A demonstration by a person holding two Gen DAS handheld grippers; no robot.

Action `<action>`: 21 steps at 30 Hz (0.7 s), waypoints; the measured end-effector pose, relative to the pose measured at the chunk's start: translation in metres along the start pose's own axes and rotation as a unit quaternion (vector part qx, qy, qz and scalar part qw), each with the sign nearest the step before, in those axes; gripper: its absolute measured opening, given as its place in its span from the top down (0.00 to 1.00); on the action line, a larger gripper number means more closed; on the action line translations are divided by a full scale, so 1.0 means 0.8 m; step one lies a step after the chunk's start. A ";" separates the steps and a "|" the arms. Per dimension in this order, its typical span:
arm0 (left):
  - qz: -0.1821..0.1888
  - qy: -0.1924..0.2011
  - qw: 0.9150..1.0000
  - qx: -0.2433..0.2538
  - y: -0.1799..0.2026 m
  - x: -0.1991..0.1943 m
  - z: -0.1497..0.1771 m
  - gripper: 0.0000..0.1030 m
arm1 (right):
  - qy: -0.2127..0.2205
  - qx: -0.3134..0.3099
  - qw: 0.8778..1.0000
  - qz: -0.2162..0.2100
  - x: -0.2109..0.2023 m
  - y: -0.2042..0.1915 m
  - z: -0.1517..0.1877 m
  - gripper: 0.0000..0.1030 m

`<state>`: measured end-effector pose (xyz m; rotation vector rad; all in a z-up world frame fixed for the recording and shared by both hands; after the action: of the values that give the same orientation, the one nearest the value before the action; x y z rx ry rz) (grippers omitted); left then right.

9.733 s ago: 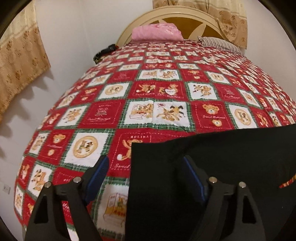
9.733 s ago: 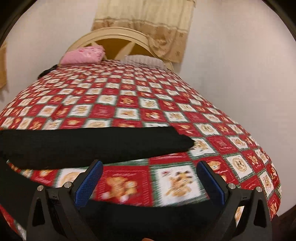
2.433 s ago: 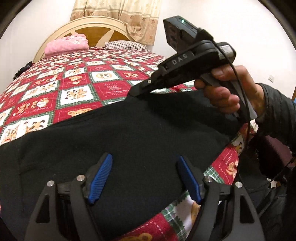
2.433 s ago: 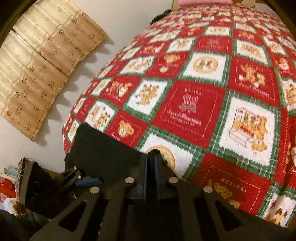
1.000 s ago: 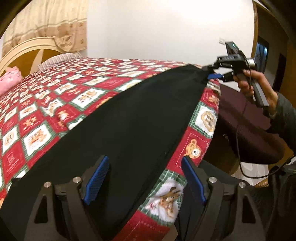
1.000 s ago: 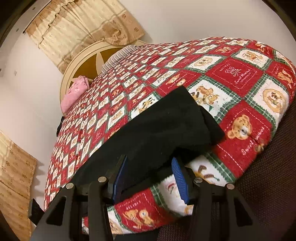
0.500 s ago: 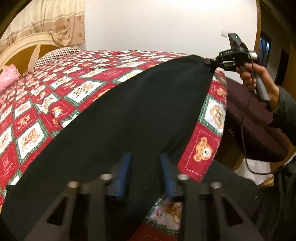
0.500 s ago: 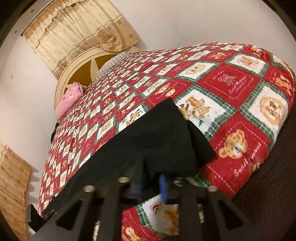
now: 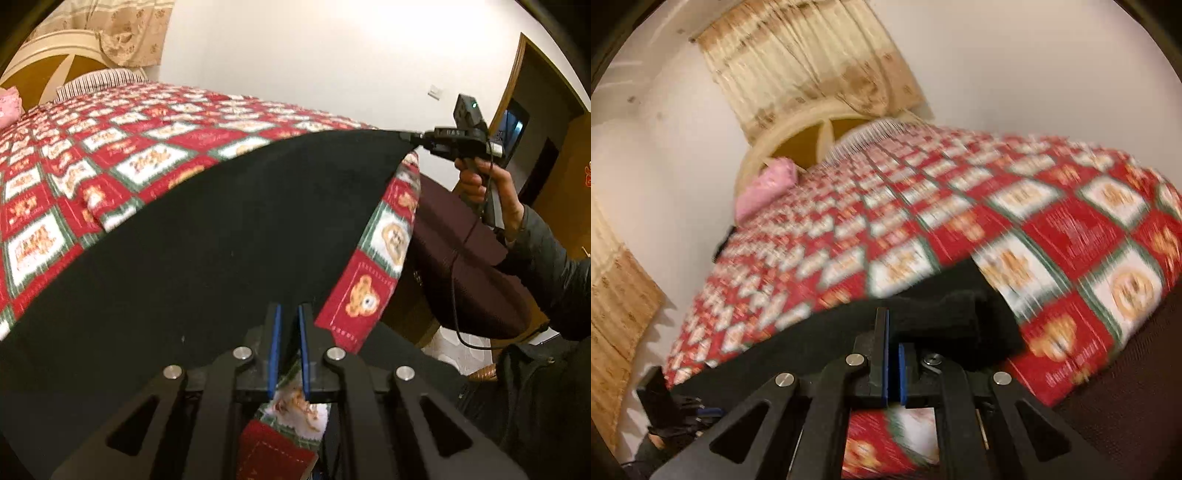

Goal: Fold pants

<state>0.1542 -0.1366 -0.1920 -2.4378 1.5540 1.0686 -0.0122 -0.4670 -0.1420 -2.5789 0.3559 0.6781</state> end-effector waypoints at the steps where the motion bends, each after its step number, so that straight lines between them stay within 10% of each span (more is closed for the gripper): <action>1: 0.000 -0.002 1.000 -0.003 -0.002 0.001 0.001 0.90 | -0.010 0.007 1.000 0.005 0.005 0.011 0.007 0.96; 4: 0.006 0.001 1.000 -0.013 -0.007 0.000 0.002 0.90 | -0.008 0.024 1.000 0.009 -0.001 0.028 0.018 0.81; 6: 0.003 0.002 1.000 -0.011 -0.008 -0.001 0.001 0.90 | 0.011 0.036 0.999 0.013 -0.014 0.037 0.015 0.55; 13: 0.007 -0.007 1.000 -0.007 -0.009 0.004 0.004 0.90 | 0.044 0.106 0.993 0.013 -0.029 0.078 -0.029 0.54; 21: 0.011 -0.009 1.000 -0.016 -0.013 0.007 0.003 0.90 | -0.030 -0.044 0.998 0.047 0.033 0.016 -0.043 0.63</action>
<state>0.1628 -0.1346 -0.2001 -2.4304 1.5736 1.1234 0.0194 -0.4985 -0.1332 -2.6304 0.4380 0.8202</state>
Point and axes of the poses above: each gripper's, at about its wrist camera, not at the fingertips, and x roughly the way its jaws point, y to its right, z to its underside, the point moved 2 cm from there along x, roughly the way its jaws point, and after that the axes turned 8 degrees about y, right-handed, at the moved point
